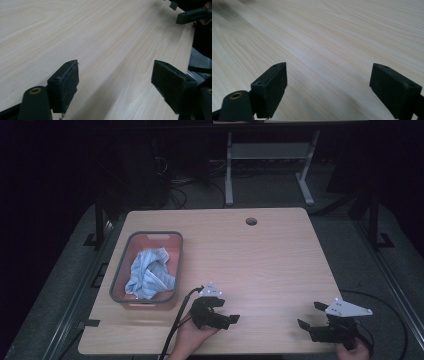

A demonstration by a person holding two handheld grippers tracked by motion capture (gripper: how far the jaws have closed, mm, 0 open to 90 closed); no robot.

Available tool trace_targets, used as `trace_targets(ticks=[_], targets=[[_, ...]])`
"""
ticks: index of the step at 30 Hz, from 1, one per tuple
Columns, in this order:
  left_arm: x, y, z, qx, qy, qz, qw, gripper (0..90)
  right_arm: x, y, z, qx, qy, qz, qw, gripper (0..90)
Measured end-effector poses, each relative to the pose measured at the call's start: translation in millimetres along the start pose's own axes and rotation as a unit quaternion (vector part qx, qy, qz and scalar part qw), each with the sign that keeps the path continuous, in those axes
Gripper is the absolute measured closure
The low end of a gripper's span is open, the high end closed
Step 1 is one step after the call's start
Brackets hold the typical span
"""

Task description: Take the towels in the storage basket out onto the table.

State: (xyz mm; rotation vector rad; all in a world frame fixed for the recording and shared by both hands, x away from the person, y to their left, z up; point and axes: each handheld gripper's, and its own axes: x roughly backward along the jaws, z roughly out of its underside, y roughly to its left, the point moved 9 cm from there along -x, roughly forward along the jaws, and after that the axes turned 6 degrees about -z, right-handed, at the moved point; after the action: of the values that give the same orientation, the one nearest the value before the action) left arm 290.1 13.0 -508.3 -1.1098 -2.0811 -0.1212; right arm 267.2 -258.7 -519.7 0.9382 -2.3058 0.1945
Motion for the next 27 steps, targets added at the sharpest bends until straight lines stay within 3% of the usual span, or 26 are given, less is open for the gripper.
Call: trace_targets(ticks=[15,17,21,27], targets=[[-2.5,3.7,-5.3,0.005,0.012,-0.004,0.9999,20.1,-0.9,-2.2,-0.2,-0.002,-0.001,0.003,1.0,13.9],[-2.4,3.4,-7.4,-0.001,0.015,-0.006,0.9999,19.8,-0.6,-2.2,-0.2,-0.004,-0.001,0.003,1.0,13.9],[2.1,3.2,-13.6,-0.015,0.014,-0.013,0.9997,19.1,-0.4,-2.5,-0.9,-0.003,-0.003,0.004,1.0,13.9],[11.8,4.5,-22.8,-0.009,0.005,-0.009,0.9999,18.9,-2.0,-1.9,-1.3,-0.004,-0.002,0.005,1.0,13.9]])
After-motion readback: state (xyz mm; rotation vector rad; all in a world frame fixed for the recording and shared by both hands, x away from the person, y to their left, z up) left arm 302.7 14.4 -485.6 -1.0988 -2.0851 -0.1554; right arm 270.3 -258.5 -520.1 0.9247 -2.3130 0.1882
